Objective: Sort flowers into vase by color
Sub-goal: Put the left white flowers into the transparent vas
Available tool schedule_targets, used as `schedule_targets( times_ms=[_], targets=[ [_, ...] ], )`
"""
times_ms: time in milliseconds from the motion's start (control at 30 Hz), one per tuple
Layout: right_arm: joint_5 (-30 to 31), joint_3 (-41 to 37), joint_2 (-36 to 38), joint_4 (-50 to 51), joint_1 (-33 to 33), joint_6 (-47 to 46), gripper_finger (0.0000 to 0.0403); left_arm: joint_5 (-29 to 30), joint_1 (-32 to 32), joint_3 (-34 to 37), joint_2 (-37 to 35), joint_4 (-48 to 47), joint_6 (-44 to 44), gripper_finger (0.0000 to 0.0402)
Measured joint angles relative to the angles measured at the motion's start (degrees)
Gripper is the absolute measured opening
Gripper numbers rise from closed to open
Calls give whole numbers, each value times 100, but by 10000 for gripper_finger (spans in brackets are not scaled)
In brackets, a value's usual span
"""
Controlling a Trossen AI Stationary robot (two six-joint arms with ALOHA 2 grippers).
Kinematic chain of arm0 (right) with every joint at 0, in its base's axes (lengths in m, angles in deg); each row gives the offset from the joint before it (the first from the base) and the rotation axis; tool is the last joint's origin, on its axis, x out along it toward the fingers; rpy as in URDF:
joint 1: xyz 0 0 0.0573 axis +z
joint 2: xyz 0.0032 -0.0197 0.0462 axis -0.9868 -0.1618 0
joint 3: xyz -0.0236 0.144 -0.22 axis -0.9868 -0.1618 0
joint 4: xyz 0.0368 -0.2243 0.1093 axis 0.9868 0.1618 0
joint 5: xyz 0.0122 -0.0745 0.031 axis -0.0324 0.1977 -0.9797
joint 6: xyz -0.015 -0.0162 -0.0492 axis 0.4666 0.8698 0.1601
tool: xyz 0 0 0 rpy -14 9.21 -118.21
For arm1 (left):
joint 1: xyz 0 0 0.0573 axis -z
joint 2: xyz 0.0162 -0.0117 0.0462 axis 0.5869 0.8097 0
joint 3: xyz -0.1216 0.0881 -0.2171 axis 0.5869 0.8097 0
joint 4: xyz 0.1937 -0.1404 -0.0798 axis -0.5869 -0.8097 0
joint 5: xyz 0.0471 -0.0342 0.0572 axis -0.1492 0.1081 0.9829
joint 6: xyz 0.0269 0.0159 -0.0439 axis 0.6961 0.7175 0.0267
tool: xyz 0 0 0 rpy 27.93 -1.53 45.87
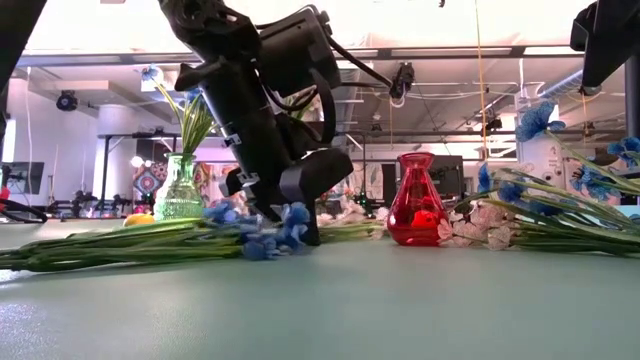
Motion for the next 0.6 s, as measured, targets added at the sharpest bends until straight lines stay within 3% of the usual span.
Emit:
schedule_targets(
  times_ms=[200,600],
  targets=[
    [2,0,0,-4,0,23,302,101,-7,2,-6,-8,-2,10],
    [48,0,2,-15,0,153,302,242,-4,11,-536,-492,31,0]
  ],
)
